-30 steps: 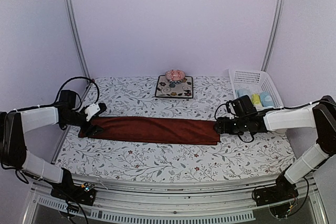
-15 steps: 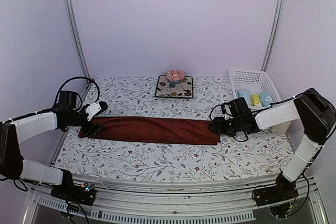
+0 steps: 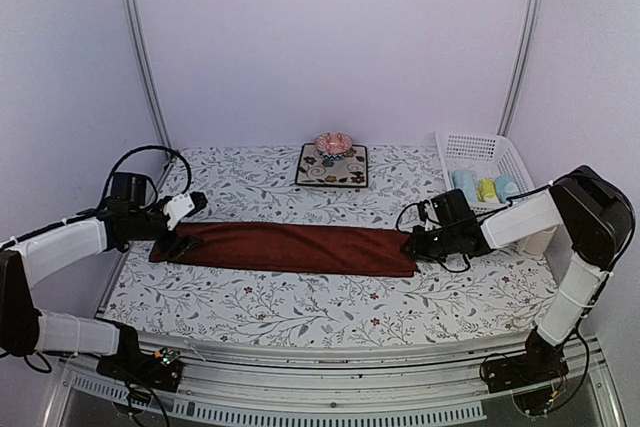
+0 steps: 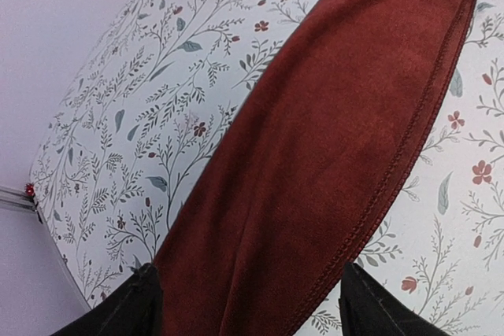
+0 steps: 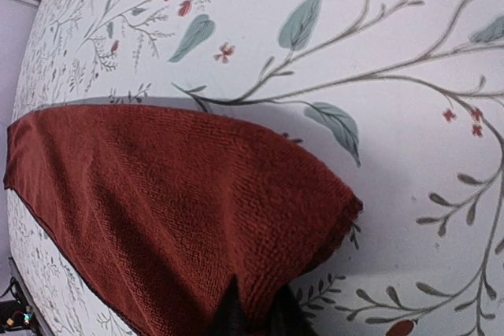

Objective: Roll the towels
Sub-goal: Pick up the towel from the center of the board.

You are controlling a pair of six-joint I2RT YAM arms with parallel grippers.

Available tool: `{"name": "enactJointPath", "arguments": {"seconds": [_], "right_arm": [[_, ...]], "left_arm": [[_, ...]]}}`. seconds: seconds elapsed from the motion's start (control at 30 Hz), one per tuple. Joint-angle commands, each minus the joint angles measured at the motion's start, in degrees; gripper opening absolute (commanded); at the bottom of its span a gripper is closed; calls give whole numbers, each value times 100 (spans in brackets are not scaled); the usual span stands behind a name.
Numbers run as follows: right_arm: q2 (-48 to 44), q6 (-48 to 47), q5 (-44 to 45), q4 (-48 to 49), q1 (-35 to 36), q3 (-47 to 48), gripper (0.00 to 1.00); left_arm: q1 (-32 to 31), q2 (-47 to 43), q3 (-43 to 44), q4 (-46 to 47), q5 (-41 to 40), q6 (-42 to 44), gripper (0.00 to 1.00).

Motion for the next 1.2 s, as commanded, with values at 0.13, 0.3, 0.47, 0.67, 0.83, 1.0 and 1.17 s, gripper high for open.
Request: {"name": "enactJointPath", "arguments": {"seconds": [0.13, 0.3, 0.47, 0.67, 0.83, 1.0, 1.17], "right_arm": [[-568, -172, 621, -1202, -1, 60, 2], [-1746, -412, 1331, -2120, -135, 301, 2], [-2499, -651, 1409, -2790, -611, 539, 2], [-2668, -1070, 1316, -3252, -920, 1027, 2], [-2222, -998, 508, -3012, -545, 1657, 2], [-1207, -827, 370, -2747, 301, 2620, 2], [-51, -733, 164, -2560, 872, 3651, 2]], "left_arm": [[-133, -212, -55, -49, -286, -78, 77], [-136, -230, -63, -83, -461, -80, 77], [-137, -132, -21, -164, -519, -68, 79], [-137, -145, 16, -254, -465, -92, 80], [-155, -145, 20, -316, -446, -147, 80], [-154, -121, -58, -264, -531, -148, 80], [-147, -65, -137, -226, -569, -212, 81]]}}
